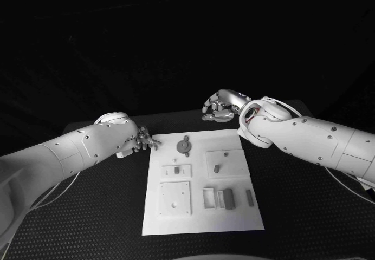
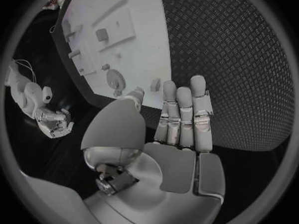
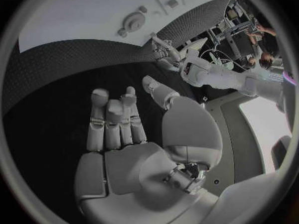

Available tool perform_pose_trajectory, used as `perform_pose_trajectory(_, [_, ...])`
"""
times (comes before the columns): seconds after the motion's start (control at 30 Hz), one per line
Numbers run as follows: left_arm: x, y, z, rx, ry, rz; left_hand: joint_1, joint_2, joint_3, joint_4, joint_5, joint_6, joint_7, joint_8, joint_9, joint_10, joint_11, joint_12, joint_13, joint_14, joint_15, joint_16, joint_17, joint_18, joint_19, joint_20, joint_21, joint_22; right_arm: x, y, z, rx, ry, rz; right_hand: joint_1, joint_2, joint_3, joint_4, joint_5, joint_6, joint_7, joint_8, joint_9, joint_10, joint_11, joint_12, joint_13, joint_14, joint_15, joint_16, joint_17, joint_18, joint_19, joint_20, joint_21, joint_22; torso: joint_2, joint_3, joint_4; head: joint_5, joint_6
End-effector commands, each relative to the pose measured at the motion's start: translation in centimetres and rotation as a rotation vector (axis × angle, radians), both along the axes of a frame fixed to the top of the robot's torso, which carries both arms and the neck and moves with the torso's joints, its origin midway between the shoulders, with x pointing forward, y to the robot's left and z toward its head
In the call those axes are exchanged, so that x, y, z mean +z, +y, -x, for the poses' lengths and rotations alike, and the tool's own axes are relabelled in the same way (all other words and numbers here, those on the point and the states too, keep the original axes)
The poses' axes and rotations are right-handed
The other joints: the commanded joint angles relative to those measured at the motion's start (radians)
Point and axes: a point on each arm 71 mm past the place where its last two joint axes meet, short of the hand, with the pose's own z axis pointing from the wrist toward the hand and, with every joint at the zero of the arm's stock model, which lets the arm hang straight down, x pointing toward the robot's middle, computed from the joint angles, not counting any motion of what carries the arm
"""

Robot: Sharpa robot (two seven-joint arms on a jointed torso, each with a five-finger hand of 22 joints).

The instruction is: Assemble the parts on the task board

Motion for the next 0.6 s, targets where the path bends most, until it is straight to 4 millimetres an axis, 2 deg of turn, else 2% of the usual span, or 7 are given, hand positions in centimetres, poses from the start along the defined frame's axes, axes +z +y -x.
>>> perform_pose_trajectory(0.03, [-0.04, -0.46, 0.06, -0.020, 0.011, 0.020, 0.015, 0.004, -0.009, 0.001, 0.004, 0.002, 0.005, 0.005, -0.002, -0.002, -0.004, 0.007, -0.001, 0.006, -0.004, 0.005, -0.002, 0.025, 0.009, 0.001, -0.006, 0.002, 0.04, 0.12, 0.03, 0.007, -0.003, 0.002, -0.001, 0.004, 0.001, 0.002, 0.002, 0.000, 0.009, -0.003, -0.001, -0.001, 0.005, 0.002, -0.002, -0.002, 0.000, -0.004, -0.002, 0.014, 0.004, -0.001, -0.002, 0.013, 0.000, 0.0002, -0.0008, -0.001, 0.000])
perform_pose_trajectory(0.27, [-0.02, -0.41, 0.01, -0.017, 0.008, 0.020, 0.054, 0.022, -0.026, 0.000, 0.017, 0.005, 0.003, 0.009, -0.006, -0.001, -0.005, 0.011, -0.004, 0.009, -0.006, 0.012, -0.003, 0.025, 0.014, -0.001, -0.005, 0.010, 0.04, 0.11, 0.04, 0.007, -0.002, 0.002, -0.001, 0.004, 0.000, 0.002, 0.002, 0.000, 0.009, -0.003, -0.001, -0.001, 0.005, 0.002, -0.002, -0.002, 0.000, -0.004, -0.002, 0.014, 0.004, -0.001, -0.002, 0.014, 0.000, -0.0002, -0.0001, -0.002, 0.000])
perform_pose_trajectory(0.4, [-0.05, -0.40, 0.00, -0.018, 0.012, 0.018, 0.074, 0.028, -0.040, 0.000, 0.060, 0.008, 0.002, 0.013, -0.008, -0.001, -0.006, 0.012, -0.006, 0.011, -0.007, 0.019, -0.003, 0.024, 0.018, -0.002, -0.003, 0.015, 0.04, 0.14, 0.06, 0.008, -0.002, 0.002, -0.001, 0.004, 0.000, 0.002, 0.002, 0.000, 0.009, -0.003, -0.001, -0.001, 0.005, 0.002, -0.002, -0.002, 0.000, -0.004, -0.002, 0.014, 0.004, -0.001, -0.002, 0.014, 0.000, 0.0000, -0.0003, -0.003, -0.001])
perform_pose_trajectory(0.6, [-0.18, -0.48, -0.03, -0.018, 0.019, 0.015, 0.090, 0.030, -0.048, -0.001, 0.067, 0.009, 0.001, 0.015, -0.010, -0.001, -0.007, 0.013, -0.007, 0.010, -0.008, 0.022, -0.004, 0.024, 0.018, -0.003, -0.003, 0.018, 0.04, 0.19, 0.06, 0.009, -0.002, 0.002, -0.001, 0.004, 0.000, 0.002, 0.002, 0.000, 0.009, -0.003, -0.001, -0.001, 0.005, 0.002, -0.002, -0.002, 0.000, -0.004, -0.002, 0.014, 0.004, -0.001, -0.002, 0.014, 0.000, -0.0002, -0.0001, -0.004, -0.001])
